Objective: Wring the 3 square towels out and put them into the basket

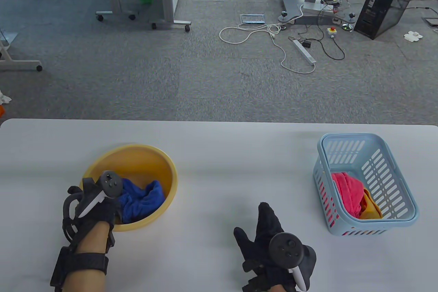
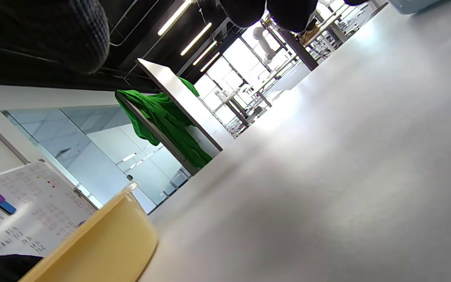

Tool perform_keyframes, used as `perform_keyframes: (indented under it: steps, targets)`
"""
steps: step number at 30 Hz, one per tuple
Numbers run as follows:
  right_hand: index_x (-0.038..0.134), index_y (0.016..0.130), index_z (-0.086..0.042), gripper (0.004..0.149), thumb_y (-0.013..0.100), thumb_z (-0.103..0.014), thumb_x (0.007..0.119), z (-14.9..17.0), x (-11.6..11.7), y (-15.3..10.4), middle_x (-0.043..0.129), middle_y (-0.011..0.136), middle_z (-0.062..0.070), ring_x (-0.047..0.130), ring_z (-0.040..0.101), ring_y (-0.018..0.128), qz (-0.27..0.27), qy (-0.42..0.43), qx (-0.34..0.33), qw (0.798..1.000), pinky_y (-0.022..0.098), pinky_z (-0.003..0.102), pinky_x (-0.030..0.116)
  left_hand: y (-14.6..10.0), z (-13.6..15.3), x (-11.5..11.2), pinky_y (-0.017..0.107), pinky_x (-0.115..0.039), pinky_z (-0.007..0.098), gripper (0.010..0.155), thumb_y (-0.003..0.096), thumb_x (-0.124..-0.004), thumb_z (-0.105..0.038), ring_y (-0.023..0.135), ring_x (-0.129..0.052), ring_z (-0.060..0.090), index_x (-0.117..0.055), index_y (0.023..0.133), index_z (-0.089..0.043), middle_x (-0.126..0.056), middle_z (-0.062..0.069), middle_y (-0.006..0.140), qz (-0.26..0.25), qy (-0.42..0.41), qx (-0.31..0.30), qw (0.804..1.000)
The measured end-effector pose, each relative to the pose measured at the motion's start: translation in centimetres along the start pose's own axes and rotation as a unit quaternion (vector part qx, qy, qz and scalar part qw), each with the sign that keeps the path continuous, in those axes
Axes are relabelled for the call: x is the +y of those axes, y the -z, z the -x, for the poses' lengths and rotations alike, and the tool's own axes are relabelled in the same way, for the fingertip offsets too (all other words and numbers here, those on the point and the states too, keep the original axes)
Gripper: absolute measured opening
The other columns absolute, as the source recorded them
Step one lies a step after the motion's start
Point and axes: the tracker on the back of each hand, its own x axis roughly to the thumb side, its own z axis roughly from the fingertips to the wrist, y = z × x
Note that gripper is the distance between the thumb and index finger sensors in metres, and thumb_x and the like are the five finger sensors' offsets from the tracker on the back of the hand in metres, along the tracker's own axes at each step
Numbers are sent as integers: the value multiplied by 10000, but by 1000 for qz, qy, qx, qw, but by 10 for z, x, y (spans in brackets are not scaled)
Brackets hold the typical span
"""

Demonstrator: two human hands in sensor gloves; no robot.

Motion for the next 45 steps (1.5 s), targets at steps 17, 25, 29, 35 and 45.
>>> perform_keyframes:
  steps: [17, 25, 29, 35, 45]
  targets:
    - [222, 1142, -117, 953, 536, -570, 803, -9, -16, -4, 292, 1148, 280, 329, 596, 1018, 22, 25, -14, 999, 697, 778, 307, -42, 5, 46, 546, -740, 621, 407, 519, -831, -223, 636, -1034, 384, -877, 923, -215, -990, 126, 787, -118, -158, -11, 980]
    - [242, 1142, -104, 949, 536, -570, 804, -12, -21, -5, 300, 1148, 280, 334, 597, 1018, 26, 47, -23, 998, 697, 778, 311, -58, -13, 75, 403, -855, 523, 413, 514, -822, -242, 372, -1106, 248, -859, 922, -185, -997, 152, 754, -127, -242, -13, 962]
    - [268, 1140, -99, 937, 534, -567, 808, -10, -18, -4, 308, 1145, 281, 340, 597, 1015, 18, 59, -19, 998, 696, 777, 314, -68, -30, 88, 381, -867, 507, 429, 520, -800, -247, 345, -1112, 231, -834, 941, -174, -973, 176, 789, -132, -348, -16, 928]
    - [271, 1142, -101, 933, 538, -572, 804, -11, -21, -6, 311, 1147, 277, 345, 596, 1016, 24, 68, -24, 997, 699, 774, 320, -85, -52, 113, 436, -845, 533, 437, 531, -768, -251, 467, -1113, 285, -797, 960, -173, -854, 222, 933, -153, -435, -32, 887]
    - [305, 1145, -113, 910, 537, -570, 806, -9, -24, -6, 330, 1144, 281, 377, 593, 1013, 27, 87, -20, 996, 698, 772, 336, -106, -73, 147, 551, -746, 615, 451, 551, -711, -245, 688, -1020, 394, -722, 996, -168, -696, 241, 1048, -164, -571, -99, 799]
